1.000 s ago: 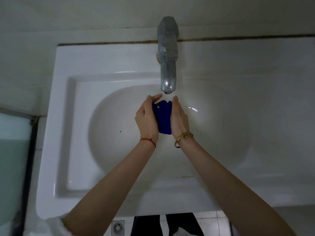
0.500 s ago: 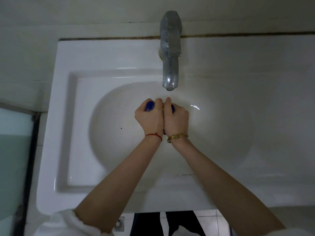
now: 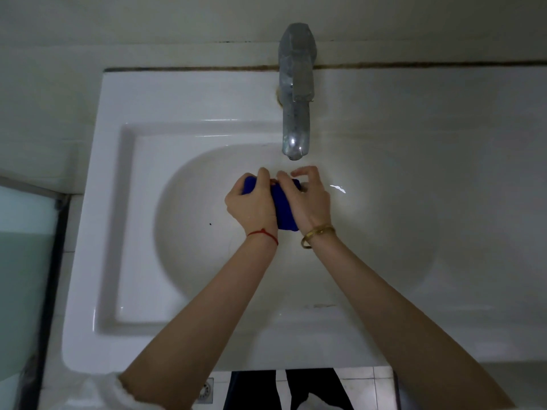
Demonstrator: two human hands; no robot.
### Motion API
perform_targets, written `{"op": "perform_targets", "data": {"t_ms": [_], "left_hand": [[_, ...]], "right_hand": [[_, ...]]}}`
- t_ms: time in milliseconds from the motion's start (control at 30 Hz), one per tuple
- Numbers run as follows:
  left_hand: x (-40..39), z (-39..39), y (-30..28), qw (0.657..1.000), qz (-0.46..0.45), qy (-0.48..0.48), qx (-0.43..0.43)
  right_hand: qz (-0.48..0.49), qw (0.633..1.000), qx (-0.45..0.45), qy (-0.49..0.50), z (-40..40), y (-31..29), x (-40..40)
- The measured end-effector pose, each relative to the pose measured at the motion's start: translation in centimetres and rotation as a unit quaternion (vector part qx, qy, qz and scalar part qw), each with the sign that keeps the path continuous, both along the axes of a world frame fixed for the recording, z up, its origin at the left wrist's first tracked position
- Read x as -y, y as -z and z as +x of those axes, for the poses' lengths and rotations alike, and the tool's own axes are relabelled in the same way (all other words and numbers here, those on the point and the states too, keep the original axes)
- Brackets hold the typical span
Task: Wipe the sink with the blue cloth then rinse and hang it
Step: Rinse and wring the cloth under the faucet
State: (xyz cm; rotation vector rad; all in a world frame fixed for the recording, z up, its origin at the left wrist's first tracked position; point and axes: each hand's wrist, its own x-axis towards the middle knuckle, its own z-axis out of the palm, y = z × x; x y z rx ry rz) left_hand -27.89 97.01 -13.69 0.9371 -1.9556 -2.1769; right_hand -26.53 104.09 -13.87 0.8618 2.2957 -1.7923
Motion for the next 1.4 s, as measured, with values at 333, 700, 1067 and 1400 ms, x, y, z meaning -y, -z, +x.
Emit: {"op": "perform_targets", "data": {"t_ms": [333,700,1067,1400], "left_hand": [[-0.9,0.6,-0.6,0.996,-0.016,0.045,-0.070],[-1.0,-0.9,0.9,0.999,0.019,0.022,0.030],[-1.0,-0.8,0.3,0.995,-0.012,0.009,0.099],[2.4,2.3,-3.2,0.951,0.050,0.280,0.119]], "right_hand": [[-0.024,0.990,-0.001,0.136,0.5,-0.1,1.9],[0.052,0.983,-0.138,0.105,0.6,1.6,1.8],[0.147,0.969,-0.197,0.023,0.9,2.4,0.7],[-0.112,0.993,0.048,-0.008,3.4,-1.9,-2.4]]}}
